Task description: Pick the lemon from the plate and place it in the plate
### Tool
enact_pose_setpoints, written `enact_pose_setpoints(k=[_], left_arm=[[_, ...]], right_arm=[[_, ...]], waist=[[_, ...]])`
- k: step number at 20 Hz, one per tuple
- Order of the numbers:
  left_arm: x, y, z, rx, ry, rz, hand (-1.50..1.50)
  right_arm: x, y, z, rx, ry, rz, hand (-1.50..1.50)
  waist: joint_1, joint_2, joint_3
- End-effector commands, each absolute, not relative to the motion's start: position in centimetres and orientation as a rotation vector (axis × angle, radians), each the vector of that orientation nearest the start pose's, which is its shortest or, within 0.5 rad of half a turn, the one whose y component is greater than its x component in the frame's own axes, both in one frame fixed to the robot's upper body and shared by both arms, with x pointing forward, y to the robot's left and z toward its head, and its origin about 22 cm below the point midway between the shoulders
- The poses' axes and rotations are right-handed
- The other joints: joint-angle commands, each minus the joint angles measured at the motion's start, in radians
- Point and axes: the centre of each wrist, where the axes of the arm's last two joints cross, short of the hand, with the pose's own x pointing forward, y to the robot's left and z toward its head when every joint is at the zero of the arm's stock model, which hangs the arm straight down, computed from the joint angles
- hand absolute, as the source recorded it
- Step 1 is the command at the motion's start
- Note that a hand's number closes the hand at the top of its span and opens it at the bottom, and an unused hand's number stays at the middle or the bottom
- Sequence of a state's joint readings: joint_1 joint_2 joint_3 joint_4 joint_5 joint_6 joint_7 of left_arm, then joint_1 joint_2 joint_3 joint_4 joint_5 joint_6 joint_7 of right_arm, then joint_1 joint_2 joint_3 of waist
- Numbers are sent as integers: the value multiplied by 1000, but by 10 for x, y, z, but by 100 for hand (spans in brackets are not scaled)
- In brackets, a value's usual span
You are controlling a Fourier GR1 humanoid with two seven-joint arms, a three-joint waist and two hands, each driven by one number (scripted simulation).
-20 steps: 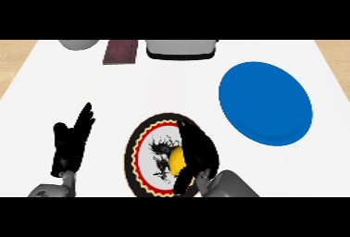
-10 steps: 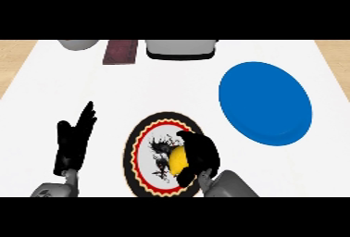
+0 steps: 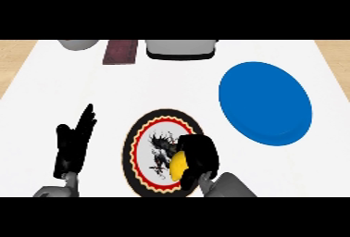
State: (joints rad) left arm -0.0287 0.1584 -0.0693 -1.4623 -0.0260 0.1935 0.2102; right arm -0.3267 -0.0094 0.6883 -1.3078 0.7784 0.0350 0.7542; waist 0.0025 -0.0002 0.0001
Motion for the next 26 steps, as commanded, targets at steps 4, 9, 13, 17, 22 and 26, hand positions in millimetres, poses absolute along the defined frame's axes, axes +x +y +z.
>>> enact_pose_setpoints(k=[4, 9, 13, 17, 22, 26], left_arm=[[256, 243, -14, 235, -1274, -33, 0], [245, 254, -10, 222, -1270, -36, 0], [234, 262, -25, 221, -1286, -31, 0], [248, 251, -15, 254, -1280, -34, 0], [243, 266, -13, 275, -1272, -21, 0], [243, 256, -6, 234, -1299, -30, 0]], right_arm=[[277, -62, 17, -810, -1147, 1083, 150], [296, -98, 36, -713, -1432, 1229, 150], [305, -116, 49, -805, -1562, 1188, 150], [303, -127, 87, -858, -1717, 970, 150], [289, -134, 111, -1016, -1743, 776, 150], [310, -167, 138, -1053, -1641, 719, 150]], waist=[[-1, 1, 0], [9, 2, 1], [3, 1, 0], [-10, -2, 0], [-7, -3, 0], [-2, -1, 0]])
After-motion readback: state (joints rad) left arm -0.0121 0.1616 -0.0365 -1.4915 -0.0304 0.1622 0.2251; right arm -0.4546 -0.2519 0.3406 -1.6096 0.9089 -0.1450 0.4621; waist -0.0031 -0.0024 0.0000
